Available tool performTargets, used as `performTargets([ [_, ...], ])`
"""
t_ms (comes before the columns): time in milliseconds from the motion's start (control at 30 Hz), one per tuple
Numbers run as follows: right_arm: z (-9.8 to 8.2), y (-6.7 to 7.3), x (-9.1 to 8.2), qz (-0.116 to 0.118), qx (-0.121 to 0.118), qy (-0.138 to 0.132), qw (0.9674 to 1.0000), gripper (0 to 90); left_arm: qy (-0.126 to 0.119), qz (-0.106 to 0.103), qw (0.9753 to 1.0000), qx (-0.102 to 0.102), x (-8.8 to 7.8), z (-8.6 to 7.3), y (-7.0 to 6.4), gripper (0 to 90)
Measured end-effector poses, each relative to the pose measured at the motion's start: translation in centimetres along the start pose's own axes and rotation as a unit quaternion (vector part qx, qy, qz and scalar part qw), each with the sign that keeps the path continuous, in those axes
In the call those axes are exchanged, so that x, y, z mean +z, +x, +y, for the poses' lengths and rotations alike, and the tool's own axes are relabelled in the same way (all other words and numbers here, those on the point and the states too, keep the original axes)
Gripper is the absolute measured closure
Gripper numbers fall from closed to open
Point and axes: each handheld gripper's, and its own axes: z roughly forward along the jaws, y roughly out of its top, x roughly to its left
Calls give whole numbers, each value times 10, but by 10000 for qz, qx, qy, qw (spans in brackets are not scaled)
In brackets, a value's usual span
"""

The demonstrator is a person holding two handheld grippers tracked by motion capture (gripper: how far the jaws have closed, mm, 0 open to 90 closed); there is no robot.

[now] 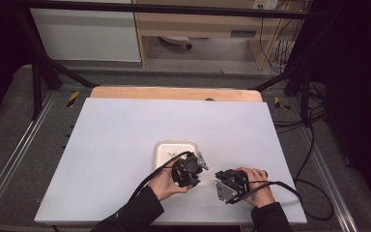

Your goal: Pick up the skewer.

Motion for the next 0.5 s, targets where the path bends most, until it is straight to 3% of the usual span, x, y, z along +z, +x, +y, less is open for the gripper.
performTargets([
  [167,0,0,-1,-11,-45,5,10000,893,105,39,9999,95,4,2,-2,861],
  [500,1,2,-1,-29,-34,24,10000,891,6,125,9997,218,7,-3,-8,889],
])
